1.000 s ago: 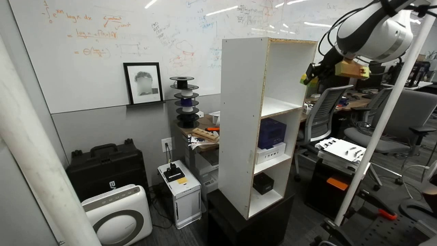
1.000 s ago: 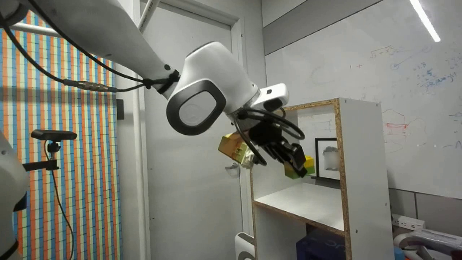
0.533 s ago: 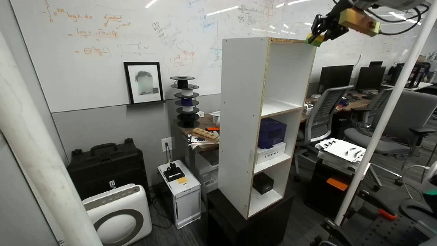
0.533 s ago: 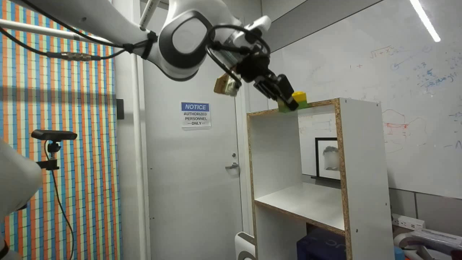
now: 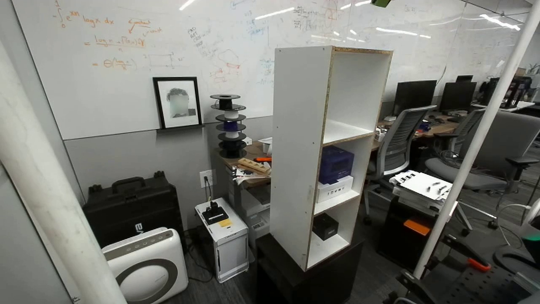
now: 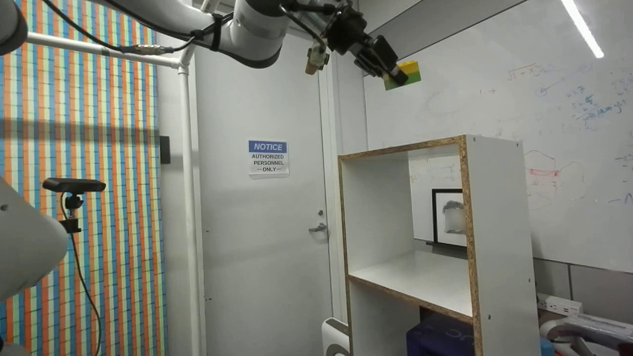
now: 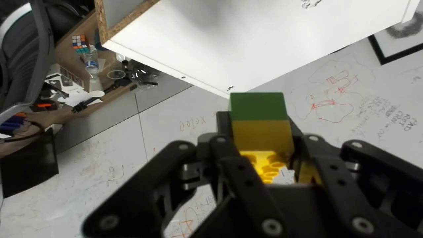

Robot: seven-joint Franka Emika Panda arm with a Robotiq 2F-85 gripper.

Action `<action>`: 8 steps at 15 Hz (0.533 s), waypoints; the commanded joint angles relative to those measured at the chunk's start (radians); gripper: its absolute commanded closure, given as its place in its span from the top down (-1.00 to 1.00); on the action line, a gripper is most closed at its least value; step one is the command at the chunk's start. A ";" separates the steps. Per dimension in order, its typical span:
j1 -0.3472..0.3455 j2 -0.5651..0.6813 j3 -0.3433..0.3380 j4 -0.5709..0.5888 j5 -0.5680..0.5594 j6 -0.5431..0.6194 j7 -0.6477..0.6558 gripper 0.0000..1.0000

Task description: Pick up the sponge and put it on top of the counter

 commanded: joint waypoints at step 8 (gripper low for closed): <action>0.174 0.436 -0.096 0.444 -0.158 -0.277 0.116 0.22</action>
